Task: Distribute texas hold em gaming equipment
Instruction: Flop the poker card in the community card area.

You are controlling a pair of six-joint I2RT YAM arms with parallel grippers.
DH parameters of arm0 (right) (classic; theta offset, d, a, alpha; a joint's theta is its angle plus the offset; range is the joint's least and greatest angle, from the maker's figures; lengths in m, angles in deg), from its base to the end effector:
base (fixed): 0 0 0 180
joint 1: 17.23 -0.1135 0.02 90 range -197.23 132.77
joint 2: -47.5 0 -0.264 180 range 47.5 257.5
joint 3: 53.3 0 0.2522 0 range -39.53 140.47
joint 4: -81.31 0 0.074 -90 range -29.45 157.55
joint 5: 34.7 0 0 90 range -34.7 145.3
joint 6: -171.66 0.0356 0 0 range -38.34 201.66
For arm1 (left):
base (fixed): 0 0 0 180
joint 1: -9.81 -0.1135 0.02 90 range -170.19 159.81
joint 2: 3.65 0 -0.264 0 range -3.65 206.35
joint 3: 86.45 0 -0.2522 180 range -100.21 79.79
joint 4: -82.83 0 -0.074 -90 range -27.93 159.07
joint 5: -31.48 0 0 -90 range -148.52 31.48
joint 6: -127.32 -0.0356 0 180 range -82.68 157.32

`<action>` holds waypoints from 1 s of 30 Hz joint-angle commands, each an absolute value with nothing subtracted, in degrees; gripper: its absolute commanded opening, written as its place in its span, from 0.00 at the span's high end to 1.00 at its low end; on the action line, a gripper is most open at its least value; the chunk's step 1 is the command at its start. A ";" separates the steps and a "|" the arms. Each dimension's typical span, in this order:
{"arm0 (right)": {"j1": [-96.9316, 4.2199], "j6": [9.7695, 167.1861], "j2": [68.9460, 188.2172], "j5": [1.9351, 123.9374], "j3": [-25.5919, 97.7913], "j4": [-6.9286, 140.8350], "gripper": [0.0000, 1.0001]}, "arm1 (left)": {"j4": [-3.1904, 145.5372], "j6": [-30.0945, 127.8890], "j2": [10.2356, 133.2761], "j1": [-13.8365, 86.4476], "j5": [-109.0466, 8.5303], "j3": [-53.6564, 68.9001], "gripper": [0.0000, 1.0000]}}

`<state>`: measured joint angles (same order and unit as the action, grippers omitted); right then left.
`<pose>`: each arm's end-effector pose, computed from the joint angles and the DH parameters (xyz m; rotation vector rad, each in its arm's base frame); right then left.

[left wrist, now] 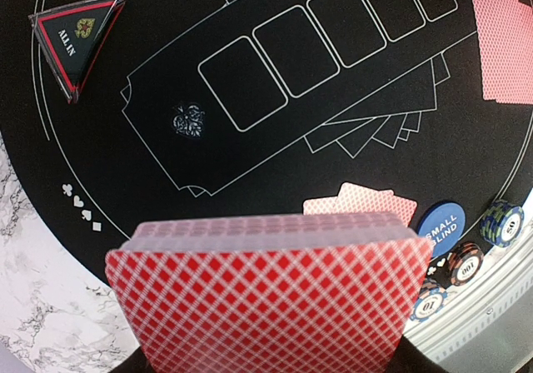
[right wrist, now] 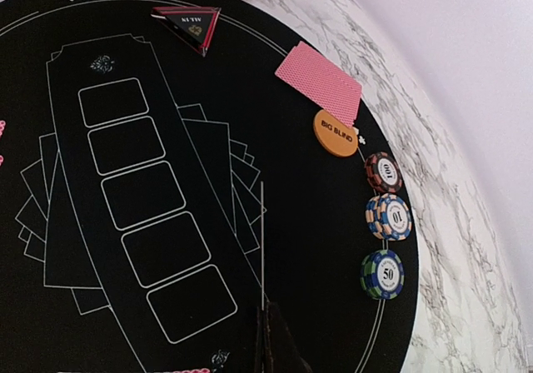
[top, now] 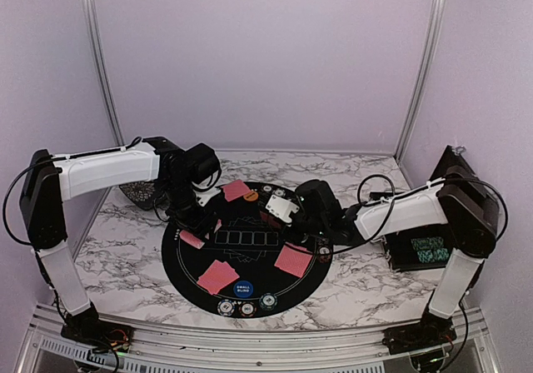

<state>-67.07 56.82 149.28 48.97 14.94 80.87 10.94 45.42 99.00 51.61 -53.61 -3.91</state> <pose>0.2447 0.2839 0.1715 -1.2607 1.7573 0.1322 0.2615 -0.2379 0.2416 0.8724 2.8310 -0.2566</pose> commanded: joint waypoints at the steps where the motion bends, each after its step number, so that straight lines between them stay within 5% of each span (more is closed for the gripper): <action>1: -67.60 57.01 149.08 49.92 13.93 82.53 1.00 | 10.80 44.87 96.72 51.20 -53.77 -3.62 0.43; 14: -68.89 60.55 147.65 51.15 11.45 80.99 1.00 | 10.81 44.88 96.89 51.20 -53.77 -3.58 0.43; 21: -69.28 63.24 146.37 53.54 10.37 79.48 0.83 | 10.83 44.92 96.90 51.20 -53.73 -3.71 0.43; 30: -69.52 68.27 143.92 57.91 11.08 76.67 0.77 | 10.89 44.87 97.18 51.20 -53.46 -3.92 0.43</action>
